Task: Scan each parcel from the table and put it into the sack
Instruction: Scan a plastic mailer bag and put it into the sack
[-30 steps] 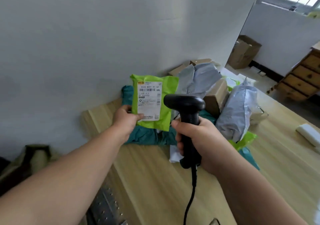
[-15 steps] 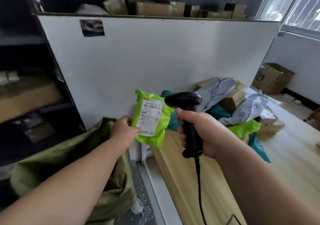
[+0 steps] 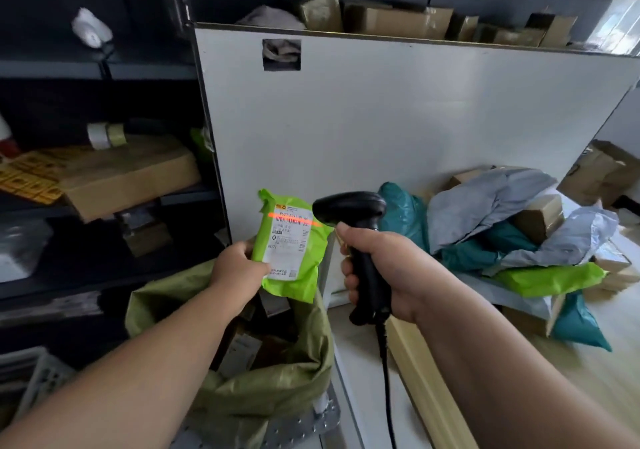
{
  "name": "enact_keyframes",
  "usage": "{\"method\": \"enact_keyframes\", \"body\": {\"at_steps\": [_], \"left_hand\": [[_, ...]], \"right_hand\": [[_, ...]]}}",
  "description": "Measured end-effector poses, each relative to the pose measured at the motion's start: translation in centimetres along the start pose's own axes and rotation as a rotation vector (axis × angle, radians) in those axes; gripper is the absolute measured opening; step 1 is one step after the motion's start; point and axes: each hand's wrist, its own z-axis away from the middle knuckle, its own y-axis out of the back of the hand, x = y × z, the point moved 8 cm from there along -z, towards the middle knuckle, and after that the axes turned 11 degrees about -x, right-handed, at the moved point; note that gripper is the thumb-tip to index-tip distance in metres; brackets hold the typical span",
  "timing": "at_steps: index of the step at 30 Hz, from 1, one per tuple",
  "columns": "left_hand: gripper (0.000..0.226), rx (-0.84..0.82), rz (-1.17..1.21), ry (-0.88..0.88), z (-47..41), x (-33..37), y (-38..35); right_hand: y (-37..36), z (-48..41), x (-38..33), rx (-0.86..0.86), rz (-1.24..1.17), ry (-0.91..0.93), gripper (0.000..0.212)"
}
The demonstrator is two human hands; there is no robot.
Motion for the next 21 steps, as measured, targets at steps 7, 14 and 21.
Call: {"method": "enact_keyframes", "body": {"at_steps": [7, 14, 21], "left_hand": [[0.021, 0.002, -0.008, 0.049, -0.6, -2.6, 2.1], [0.025, -0.041, 0.0, 0.087, -1.2, -4.9, 3.1], [0.028, -0.062, -0.351, 0.254, -1.9, -7.2, 4.0]], "right_hand": [[-2.8, -1.7, 0.8, -0.004, 0.035, -0.042, 0.032], [-4.1, -2.7, 1.2, 0.014, 0.055, -0.044, 0.032], [-2.5, -2.0, 2.1, 0.075, 0.068, -0.044, 0.028]]}}
